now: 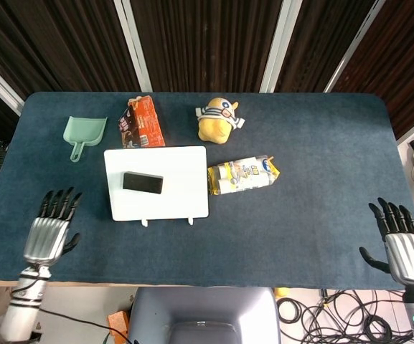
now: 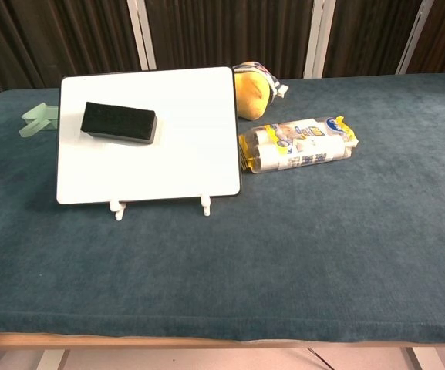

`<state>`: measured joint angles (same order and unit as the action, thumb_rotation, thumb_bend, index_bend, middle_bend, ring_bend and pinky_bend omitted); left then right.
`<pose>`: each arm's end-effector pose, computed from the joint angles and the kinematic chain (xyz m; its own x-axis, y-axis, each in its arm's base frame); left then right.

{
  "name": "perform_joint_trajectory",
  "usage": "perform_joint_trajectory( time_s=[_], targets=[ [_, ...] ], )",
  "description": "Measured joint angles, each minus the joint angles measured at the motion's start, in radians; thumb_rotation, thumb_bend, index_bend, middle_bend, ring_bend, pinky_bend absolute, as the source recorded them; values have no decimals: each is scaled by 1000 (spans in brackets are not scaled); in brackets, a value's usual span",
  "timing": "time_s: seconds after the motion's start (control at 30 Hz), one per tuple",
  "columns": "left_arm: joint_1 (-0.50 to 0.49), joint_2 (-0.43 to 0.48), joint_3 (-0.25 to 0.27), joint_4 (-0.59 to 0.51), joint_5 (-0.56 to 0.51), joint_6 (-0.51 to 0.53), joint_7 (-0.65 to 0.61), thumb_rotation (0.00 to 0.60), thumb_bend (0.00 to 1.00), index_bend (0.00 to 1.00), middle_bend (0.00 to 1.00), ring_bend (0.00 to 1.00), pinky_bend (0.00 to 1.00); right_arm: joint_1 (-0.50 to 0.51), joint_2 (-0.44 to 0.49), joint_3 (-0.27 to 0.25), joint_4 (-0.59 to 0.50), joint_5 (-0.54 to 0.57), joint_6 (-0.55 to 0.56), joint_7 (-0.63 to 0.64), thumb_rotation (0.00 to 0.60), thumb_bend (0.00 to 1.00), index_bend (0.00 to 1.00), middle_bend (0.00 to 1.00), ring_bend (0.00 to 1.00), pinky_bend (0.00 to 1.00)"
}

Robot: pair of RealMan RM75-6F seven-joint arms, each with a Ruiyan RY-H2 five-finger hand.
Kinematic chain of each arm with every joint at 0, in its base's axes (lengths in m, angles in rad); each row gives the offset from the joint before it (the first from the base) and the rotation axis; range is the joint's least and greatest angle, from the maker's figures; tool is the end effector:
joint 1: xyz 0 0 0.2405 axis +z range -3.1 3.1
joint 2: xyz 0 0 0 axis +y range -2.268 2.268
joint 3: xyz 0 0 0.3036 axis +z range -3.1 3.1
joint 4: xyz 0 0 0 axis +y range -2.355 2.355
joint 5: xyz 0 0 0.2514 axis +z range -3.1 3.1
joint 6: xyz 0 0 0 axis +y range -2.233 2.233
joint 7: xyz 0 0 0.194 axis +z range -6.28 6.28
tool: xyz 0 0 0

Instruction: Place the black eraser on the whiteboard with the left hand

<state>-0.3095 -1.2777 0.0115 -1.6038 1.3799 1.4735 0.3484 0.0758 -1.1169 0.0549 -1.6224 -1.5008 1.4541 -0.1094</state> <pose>-0.3206 0.2983 0.0744 0.5716 -0.0092 0.8205 0.8149 -0.1113 -0.5689 -0.3709 -0.2357 0.1366 0.4854 -0.0318 0.8737 -0.8742 -0.0063 0.4855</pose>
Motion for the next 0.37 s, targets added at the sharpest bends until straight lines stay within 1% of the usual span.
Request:
perform_joint_trajectory(
  time_s=[0.1,0.13,0.2,0.27,0.37],
  targets=[
    [67,52,24,-9,-12,8,-139,600,275,0,0,0,0,10,-9,1,-3,16,-22,-26,600,193,0,0,0,0],
    [79,61,29,-10,-18,8,-164,600,275,0,0,0,0,14,-12,3,-4,23,-29,-33,600,193,0,0,0,0],
    [103,91,36,-11,-29,6,-188,600,276,0,0,0,0,17,-15,4,-6,28,-33,-41,600,193,0,0,0,0],
    [115,113,37,-10,-28,11,-187,600,276,0,0,0,0,17,-16,4,-7,30,-32,-45,600,193,0,0,0,0],
    [134,109,37,-4,-2,28,-184,600,276,0,0,0,0,17,-15,4,-7,33,-33,-45,600,193,0,0,0,0]
  ],
)
